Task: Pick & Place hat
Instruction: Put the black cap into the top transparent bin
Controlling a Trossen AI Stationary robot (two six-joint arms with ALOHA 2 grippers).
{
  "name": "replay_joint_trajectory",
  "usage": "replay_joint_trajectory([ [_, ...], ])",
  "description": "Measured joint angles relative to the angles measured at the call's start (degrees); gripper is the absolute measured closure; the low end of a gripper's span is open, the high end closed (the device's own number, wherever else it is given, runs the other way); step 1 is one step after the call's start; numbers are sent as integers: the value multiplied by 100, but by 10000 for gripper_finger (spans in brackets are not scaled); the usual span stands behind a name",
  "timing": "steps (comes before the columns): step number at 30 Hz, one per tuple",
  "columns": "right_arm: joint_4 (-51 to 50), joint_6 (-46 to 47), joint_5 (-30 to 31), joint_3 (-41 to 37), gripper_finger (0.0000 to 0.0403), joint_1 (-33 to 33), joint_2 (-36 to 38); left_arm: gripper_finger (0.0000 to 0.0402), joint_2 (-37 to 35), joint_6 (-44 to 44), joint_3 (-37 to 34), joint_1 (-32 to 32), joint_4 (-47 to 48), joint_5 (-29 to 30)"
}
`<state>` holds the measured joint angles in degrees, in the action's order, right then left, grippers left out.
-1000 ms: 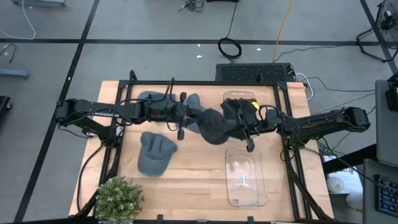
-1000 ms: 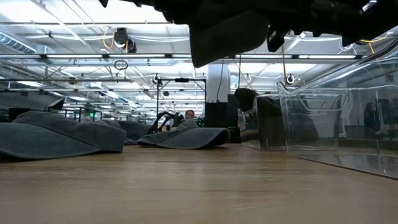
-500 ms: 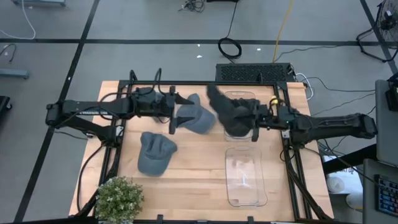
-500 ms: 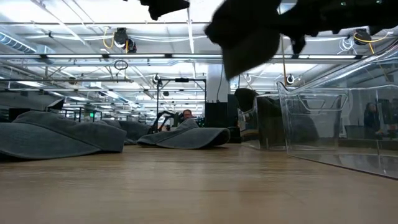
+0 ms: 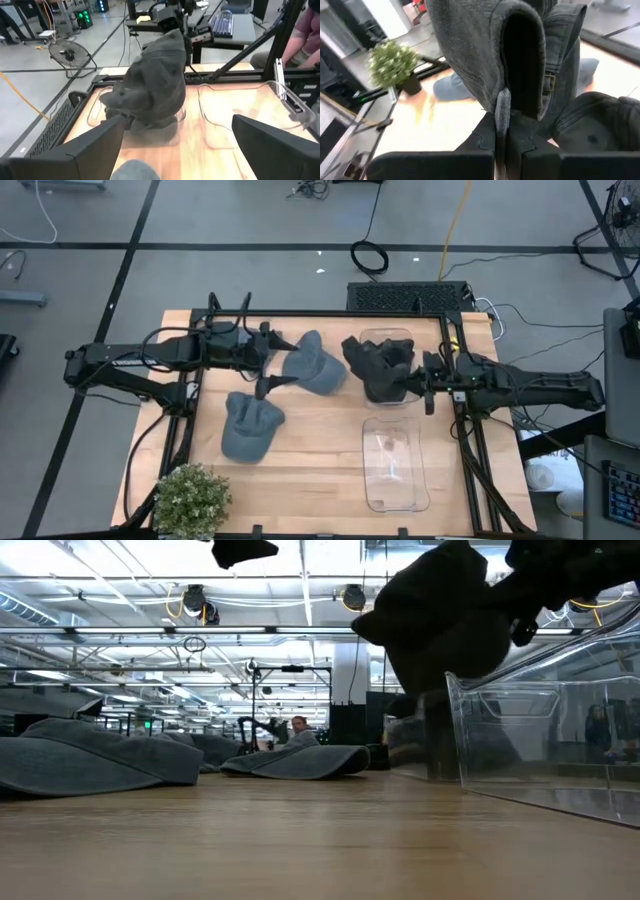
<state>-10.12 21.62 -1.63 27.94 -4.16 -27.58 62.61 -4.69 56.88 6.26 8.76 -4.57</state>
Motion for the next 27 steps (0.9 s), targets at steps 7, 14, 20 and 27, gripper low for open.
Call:
replay_joint_trajectory([
  [7,738,-636,5,-2,403,48,189,20,0,-81,0,2,103,-1],
  [14,195,-592,-854,44,403,26,387,20,0,-100,0,4,192,-1],
  [20,-880,-612,96,42,403,21,397,21,0,-102,0,4,215,-1],
  [27,-979,-568,773,-43,403,1,312,20,0,-102,0,4,216,-1],
])
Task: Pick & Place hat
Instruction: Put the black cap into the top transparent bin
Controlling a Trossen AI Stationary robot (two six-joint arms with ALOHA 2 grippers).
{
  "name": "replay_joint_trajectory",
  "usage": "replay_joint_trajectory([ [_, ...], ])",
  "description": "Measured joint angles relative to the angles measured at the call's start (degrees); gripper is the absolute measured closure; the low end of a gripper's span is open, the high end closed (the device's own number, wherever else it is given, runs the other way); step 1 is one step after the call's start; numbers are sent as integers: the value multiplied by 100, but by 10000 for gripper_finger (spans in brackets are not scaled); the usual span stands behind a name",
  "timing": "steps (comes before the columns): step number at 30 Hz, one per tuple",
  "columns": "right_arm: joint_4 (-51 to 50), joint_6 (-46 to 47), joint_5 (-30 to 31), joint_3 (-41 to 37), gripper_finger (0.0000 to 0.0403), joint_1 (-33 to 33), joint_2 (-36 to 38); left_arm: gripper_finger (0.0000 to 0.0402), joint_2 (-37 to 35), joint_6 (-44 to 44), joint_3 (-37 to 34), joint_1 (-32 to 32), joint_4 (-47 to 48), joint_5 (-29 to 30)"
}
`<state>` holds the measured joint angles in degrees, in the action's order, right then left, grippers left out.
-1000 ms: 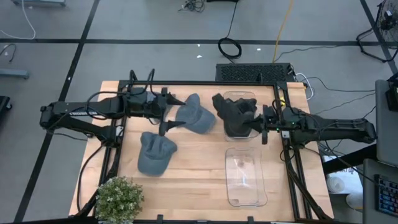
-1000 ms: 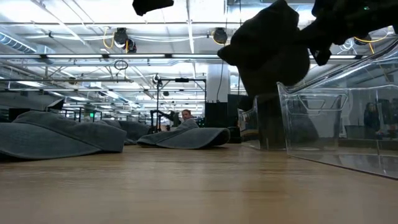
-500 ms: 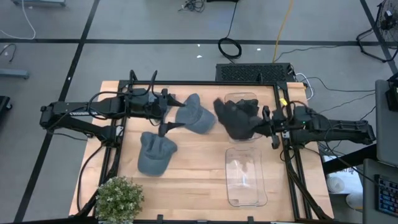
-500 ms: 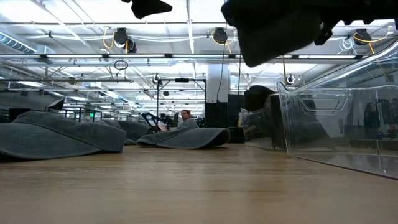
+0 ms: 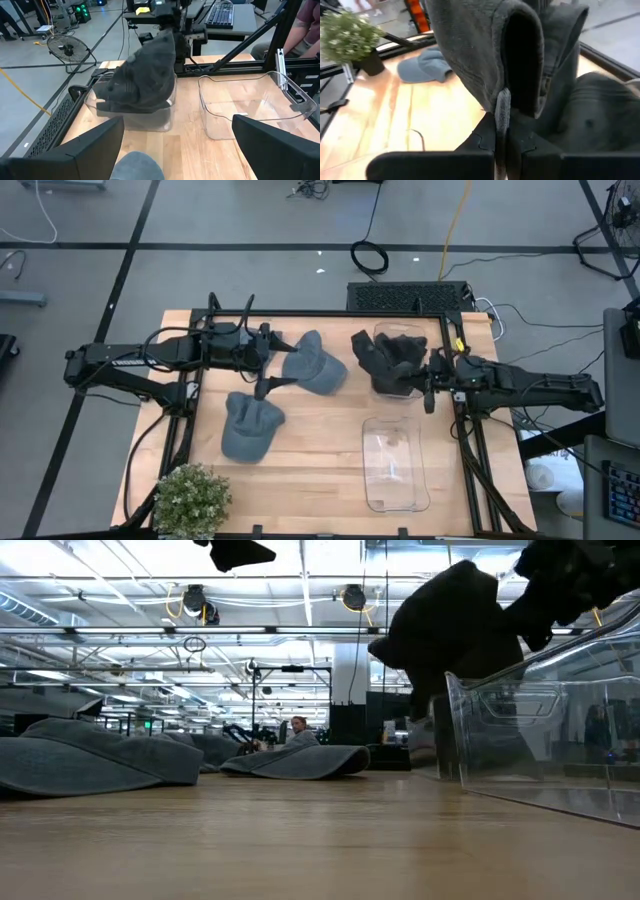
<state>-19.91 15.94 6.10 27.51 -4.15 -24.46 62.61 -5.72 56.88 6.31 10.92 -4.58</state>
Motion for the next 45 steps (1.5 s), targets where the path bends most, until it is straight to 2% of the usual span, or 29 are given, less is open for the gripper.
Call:
replay_joint_trajectory([
  [5,104,559,29,-530,403,-40,-98,21,0,9,0,0,0,0],
  [11,1377,869,-23,-1209,403,-28,-105,20,0,22,0,0,2,0],
  [17,2613,1181,-1039,-1456,403,-23,-130,21,0,92,-2,0,9,0],
  [22,2957,1486,-1238,-1544,403,-23,-158,20,0,94,-2,0,7,2],
  [40,2328,1405,-97,-1542,399,-23,-158,21,0,113,-4,0,203,0],
  [45,2314,1615,-92,-1542,371,-25,-163,20,0,110,-4,-1,254,0],
])
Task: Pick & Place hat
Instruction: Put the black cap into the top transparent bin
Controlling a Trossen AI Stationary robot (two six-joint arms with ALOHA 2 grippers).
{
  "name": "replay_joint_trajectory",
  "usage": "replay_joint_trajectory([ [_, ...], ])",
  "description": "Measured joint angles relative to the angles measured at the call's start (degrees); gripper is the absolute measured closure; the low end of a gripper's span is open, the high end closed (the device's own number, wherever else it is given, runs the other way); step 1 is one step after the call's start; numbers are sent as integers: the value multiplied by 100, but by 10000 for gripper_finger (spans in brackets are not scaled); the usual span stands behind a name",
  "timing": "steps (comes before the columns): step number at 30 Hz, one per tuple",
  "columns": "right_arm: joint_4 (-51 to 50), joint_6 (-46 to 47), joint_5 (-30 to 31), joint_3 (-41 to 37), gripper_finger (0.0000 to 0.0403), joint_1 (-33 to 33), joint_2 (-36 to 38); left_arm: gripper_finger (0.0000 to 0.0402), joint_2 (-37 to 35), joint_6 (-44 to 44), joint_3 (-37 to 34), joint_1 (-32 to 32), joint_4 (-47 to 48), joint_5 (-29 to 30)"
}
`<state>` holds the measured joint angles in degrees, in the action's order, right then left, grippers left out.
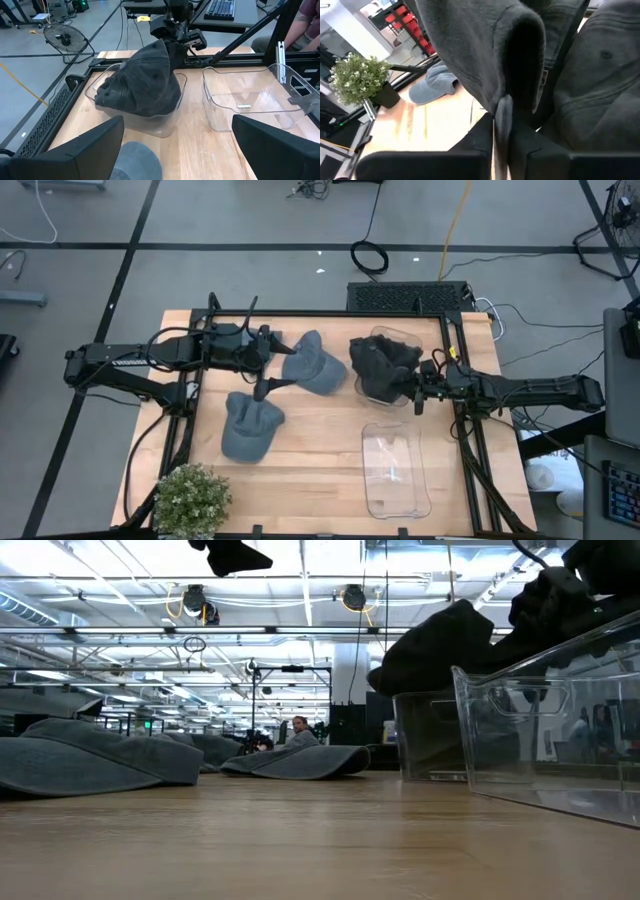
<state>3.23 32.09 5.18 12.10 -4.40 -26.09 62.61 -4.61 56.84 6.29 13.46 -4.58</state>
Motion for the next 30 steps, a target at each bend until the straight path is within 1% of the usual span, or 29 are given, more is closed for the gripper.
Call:
replay_joint_trajectory([
  [6,196,-6,-7,0,295,0,0,21,0,0,0,1,3,2],
  [9,303,-21,115,0,256,2,15,21,0,29,0,1,6,1],
  [13,219,-94,265,56,222,2,33,21,0,65,0,1,12,1],
  [17,-414,-68,686,474,218,-1,15,21,0,67,0,1,14,2],
  [21,-1499,-116,1125,1026,230,2,-57,21,0,65,0,-1,15,0],
  [24,-2156,-87,1311,1423,238,2,-132,20,0,45,0,1,30,1],
  [27,-2601,-112,1564,1717,242,2,-219,20,0,45,0,1,62,2],
  [30,-2821,-77,1869,1842,243,2,-329,20,0,44,0,1,60,1],
])
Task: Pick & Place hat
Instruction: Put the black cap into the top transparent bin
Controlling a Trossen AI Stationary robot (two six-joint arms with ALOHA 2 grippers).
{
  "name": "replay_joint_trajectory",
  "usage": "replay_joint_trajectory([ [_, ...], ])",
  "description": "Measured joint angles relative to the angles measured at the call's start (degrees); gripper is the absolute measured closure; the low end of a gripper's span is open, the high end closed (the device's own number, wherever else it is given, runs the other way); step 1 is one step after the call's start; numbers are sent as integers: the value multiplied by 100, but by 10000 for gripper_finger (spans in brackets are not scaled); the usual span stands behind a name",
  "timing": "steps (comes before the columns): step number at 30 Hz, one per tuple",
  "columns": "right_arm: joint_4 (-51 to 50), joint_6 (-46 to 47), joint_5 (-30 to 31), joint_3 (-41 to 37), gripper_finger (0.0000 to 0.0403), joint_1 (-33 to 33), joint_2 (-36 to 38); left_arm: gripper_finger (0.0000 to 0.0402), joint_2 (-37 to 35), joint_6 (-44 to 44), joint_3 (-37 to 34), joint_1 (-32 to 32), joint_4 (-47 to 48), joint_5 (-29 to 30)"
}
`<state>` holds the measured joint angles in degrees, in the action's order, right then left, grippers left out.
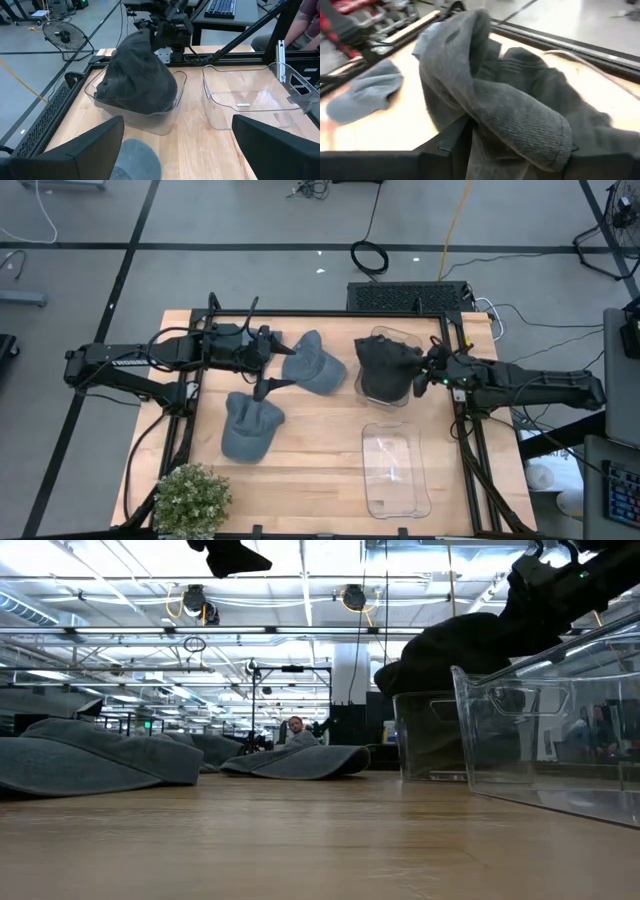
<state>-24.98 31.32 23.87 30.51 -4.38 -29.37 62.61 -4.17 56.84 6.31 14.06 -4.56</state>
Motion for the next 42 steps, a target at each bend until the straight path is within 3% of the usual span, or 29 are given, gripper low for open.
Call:
replay_joint_trajectory([
  [7,-624,121,344,7,244,0,-514,21,0,-2,0,0,0,0],
  [16,-520,83,408,7,244,0,-833,20,0,-1,0,0,62,0],
  [19,-233,40,145,7,244,0,-649,21,0,11,0,-1,90,0],
  [29,-108,227,111,7,244,0,119,20,0,23,0,0,127,1],
  [34,-97,131,-314,7,242,-2,612,21,0,20,0,-2,129,-1],
  [42,-98,35,-308,7,245,-2,1462,21,0,-1,0,-2,130,0],
])
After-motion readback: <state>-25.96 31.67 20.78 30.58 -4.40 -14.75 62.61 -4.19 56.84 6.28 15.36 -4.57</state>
